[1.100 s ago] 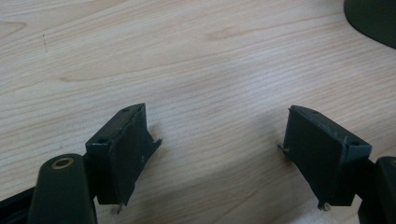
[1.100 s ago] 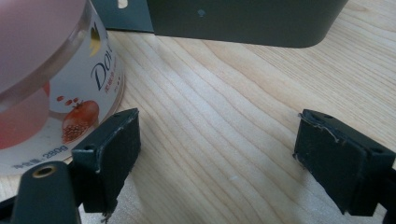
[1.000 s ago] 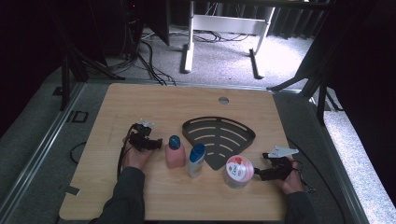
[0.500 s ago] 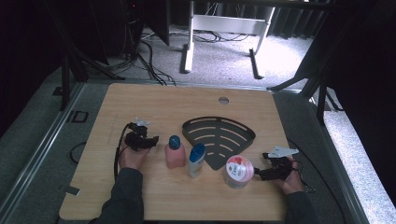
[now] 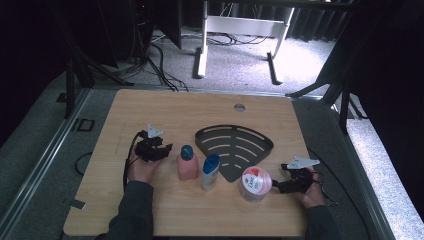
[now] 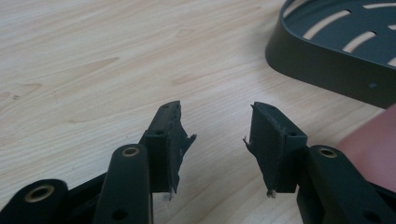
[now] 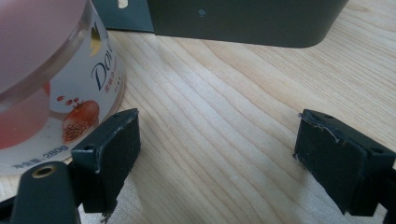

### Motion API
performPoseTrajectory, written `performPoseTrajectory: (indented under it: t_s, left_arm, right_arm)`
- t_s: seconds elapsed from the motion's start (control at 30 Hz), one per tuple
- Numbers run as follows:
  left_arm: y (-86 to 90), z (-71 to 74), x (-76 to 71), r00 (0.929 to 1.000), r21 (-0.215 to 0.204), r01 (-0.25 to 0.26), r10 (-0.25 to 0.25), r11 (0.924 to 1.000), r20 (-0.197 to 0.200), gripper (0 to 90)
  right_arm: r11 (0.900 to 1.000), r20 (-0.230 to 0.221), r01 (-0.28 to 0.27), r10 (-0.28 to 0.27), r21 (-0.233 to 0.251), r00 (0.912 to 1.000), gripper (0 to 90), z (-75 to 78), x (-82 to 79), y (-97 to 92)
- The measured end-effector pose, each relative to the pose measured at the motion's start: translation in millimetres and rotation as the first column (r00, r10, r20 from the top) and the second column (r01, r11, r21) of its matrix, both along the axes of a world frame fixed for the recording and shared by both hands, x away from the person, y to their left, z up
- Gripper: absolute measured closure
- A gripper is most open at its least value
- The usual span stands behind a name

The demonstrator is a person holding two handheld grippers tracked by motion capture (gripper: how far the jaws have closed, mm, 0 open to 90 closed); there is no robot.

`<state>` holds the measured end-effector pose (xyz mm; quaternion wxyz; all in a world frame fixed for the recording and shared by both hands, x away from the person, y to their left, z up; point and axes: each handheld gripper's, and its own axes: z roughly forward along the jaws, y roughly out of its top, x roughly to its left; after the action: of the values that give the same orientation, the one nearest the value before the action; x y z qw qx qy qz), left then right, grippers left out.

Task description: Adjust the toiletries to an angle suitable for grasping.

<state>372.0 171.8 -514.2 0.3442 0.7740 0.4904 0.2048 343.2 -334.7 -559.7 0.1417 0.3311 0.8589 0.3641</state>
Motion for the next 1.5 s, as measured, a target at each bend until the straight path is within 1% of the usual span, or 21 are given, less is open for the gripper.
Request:
performPoseTrajectory:
  t_s: [0.1,0.17,0.27,0.33,0.4,0.43,0.53,0.57,0.6,0.67,0.73,0.83,0.93,1.13,1.3,1.37,1.47,1.5]
  left_arm:
    - [1.0,1.7,-1.7,0.9998,0.013,-0.014,0.014,0.9998,0.013,53.7]
    - [0.7,4.1,-3.6,0.9995,0.008,-0.014,0.014,0.9999,0.028,55.1]
    - [0.0,7.2,-5.9,0.9993,-0.015,-0.001,0.002,0.9999,0.039,53.6]
    - [-1.1,9.0,-7.2,0.999,-0.011,0.001,0.0,0.9999,0.044,53.0]
    - [-2.3,10.7,-8.5,0.9989,-0.02,0.007,-0.006,0.9998,0.047,51.9]
    - [-3.0,11.7,-9.4,0.9986,-0.018,0.011,-0.01,0.9998,0.052,51.8]
    - [-6.1,15.1,-12.9,0.9961,-0.009,0.03,-0.029,0.9995,0.083,52.0]
    - [-7.2,16.4,-14.0,0.9953,-0.006,0.038,-0.037,0.9993,0.09,51.9]
    - [-8.5,17.8,-15.2,0.995,-0.012,0.04,-0.039,0.9991,0.092,51.9]
    - [-10.7,20.5,-17.4,0.9946,-0.023,0.049,-0.046,0.9986,0.093,52.2]
    - [-12.2,23.2,-19.5,0.9954,-0.046,0.052,-0.049,0.9976,0.082,52.1]
    - [-12.3,27.1,-22.7,0.9951,-0.071,0.072,-0.067,0.9949,0.074,51.9]
    - [-12.1,30.4,-26.7,0.9943,-0.077,0.087,-0.082,0.9932,0.068,51.5]
    - [-13.8,36.7,-35.3,0.9919,-0.06,0.108,-0.104,0.9923,0.072,52.5]
    - [-14.4,41.2,-43.1,0.9881,-0.05,0.136,-0.132,0.9895,0.079,58.1]
    - [-14.1,42.9,-46.5,0.987,-0.058,0.147,-0.142,0.9874,0.074,60.4]
    - [-13.7,45.2,-50.4,0.9858,-0.057,0.155,-0.15,0.9864,0.074,63.6]
    - [-13.0,46.8,-52.7,0.9848,-0.075,0.164,-0.159,0.9836,0.071,63.6]
  right_arm:
    - [1.0,0.0,0.0,0.0,0.0,1.0,13.9,0.0,0.0,0.0]
    - [1.0,0.0,0.0,0.0,0.001,1.0,13.9,0.0,0.0,0.0]
    - [1.0,0.0,0.0,0.0,0.0,1.0,13.9,0.0,0.0,0.0]
    - [1.0,0.0,0.0,0.0,0.001,1.0,13.9,0.0,0.0,0.0]
    - [1.0,0.0,0.0,0.0,0.0,1.0,13.9,0.0,0.0,0.0]
    - [1.0,0.0,0.0,0.0,0.0,1.0,13.9,0.0,0.0,0.0]
    - [1.0,0.0,0.0,0.0,0.001,1.0,13.9,0.0,0.0,0.0]
    - [1.0,0.0,0.0,0.0,0.001,1.0,13.9,0.0,0.0,0.0]
    - [1.0,0.0,0.0,0.0,0.001,1.0,13.9,0.0,0.0,0.0]
    - [1.0,0.0,0.0,0.0,0.001,1.0,13.9,0.0,0.0,0.0]
    - [1.0,0.0,0.0,0.0,0.0,1.0,13.9,0.0,0.0,0.0]
    - [1.0,0.0,0.0,0.0,0.0,1.0,13.9,0.0,0.0,0.0]
    - [1.0,0.0,0.0,0.0,0.0,1.0,13.9,0.0,0.0,0.0]
    - [1.0,0.0,0.0,0.0,0.0,1.0,13.9,0.0,0.0,0.0]
    - [1.0,0.0,0.0,0.0,0.0,1.0,13.9,0.0,0.0,0.0]
    - [1.0,0.0,0.0,0.0,0.0,1.0,13.9,0.0,0.0,0.0]
    - [1.0,-0.002,0.001,-0.001,0.0,1.0,13.9,0.0,-0.1,0.1]
    - [1.0,-0.002,0.001,-0.001,0.0,1.0,13.8,0.0,-0.1,0.1]
